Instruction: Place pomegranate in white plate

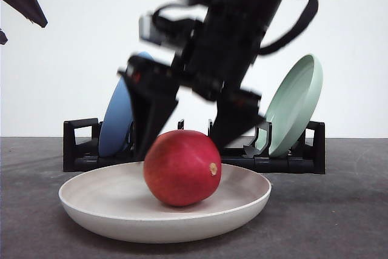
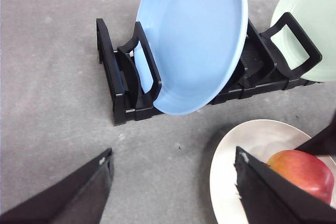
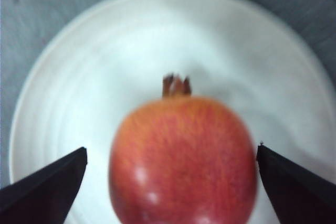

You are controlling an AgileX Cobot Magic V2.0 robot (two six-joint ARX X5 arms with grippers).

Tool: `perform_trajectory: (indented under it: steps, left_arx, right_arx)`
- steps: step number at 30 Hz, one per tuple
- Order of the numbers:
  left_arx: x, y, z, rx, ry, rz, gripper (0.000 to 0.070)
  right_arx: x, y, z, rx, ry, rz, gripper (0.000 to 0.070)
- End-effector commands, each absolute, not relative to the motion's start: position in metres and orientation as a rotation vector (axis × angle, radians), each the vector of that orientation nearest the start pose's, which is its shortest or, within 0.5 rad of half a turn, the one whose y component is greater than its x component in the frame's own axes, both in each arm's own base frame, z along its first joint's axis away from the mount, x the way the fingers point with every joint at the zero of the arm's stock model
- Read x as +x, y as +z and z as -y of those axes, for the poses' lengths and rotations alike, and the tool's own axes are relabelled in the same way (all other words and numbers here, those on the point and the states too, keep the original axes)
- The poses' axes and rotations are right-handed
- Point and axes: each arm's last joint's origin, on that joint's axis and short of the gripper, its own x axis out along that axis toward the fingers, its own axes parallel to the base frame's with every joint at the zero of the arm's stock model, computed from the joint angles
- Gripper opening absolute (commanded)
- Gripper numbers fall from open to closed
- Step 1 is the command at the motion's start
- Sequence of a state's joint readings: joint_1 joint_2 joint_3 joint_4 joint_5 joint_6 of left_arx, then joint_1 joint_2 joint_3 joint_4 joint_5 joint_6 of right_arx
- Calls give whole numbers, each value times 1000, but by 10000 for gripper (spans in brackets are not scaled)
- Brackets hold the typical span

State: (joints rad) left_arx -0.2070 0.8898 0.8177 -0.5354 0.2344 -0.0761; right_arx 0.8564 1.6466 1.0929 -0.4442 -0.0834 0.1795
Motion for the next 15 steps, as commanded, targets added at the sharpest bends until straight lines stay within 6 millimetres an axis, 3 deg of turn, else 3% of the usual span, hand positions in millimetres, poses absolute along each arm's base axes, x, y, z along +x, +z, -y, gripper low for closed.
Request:
perform_trajectory:
  steps: [1,8,15]
  left_arx:
    - [177,297,45,-92,-406,-626,434]
    - [177,297,45,-96,-405,-627,434]
    - [177,297,45,-96,-405,-627,434]
  right_arx:
    - [212,220,-250,-231,765,-941,654]
    - [188,235,-204,-99,779,-702,644]
    - [167,235,-143,-3,664,-651,613]
